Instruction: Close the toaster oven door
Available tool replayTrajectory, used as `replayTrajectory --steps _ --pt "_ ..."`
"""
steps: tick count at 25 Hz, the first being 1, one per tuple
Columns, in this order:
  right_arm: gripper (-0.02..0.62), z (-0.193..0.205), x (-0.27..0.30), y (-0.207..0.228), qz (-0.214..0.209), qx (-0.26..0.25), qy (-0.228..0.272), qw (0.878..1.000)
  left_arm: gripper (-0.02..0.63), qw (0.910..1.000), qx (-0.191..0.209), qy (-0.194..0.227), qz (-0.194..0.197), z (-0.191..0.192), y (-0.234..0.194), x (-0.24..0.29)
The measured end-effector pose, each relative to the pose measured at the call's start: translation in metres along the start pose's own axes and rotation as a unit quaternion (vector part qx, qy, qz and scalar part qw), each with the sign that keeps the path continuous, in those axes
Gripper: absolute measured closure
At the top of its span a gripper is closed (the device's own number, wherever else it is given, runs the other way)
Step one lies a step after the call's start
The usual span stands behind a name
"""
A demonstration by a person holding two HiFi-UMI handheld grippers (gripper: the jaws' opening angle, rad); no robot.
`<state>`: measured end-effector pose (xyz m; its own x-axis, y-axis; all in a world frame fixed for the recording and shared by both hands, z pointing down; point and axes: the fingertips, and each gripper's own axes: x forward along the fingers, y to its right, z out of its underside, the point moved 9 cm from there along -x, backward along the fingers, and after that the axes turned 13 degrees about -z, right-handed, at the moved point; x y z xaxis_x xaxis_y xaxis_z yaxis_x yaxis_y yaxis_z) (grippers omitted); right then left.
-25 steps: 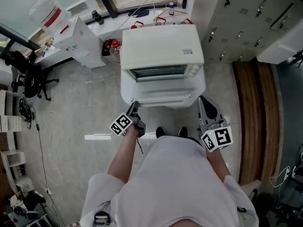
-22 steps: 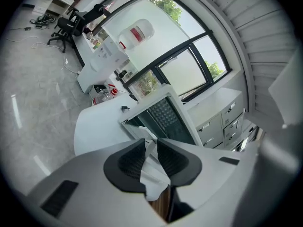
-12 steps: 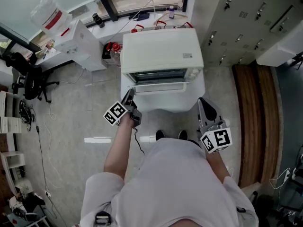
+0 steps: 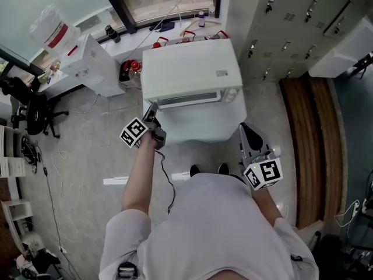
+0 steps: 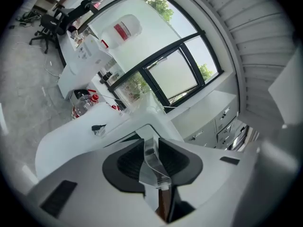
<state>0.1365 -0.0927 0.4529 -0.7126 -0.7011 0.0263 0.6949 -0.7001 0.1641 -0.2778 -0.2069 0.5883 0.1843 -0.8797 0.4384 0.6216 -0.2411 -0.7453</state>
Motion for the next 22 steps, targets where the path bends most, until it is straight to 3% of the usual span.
replayTrajectory --steps 13,16,22 --pt "0.588 -0.003 0.0 -0.001 -0.008 -0.007 0.0 1.0 0.505 0.9998 0.02 -0.01 -0.001 -0.002 0.003 0.001" --pt "0.588 -0.005 -0.001 -0.002 -0.014 -0.009 0.002 1.0 0.545 0.9998 0.018 -0.001 -0.002 -0.003 0.007 -0.004" --pt "0.588 -0.001 -0.002 0.004 -0.017 -0.008 0.007 1.0 0.546 0.9991 0.031 0.028 -0.004 0.0 0.012 -0.014"
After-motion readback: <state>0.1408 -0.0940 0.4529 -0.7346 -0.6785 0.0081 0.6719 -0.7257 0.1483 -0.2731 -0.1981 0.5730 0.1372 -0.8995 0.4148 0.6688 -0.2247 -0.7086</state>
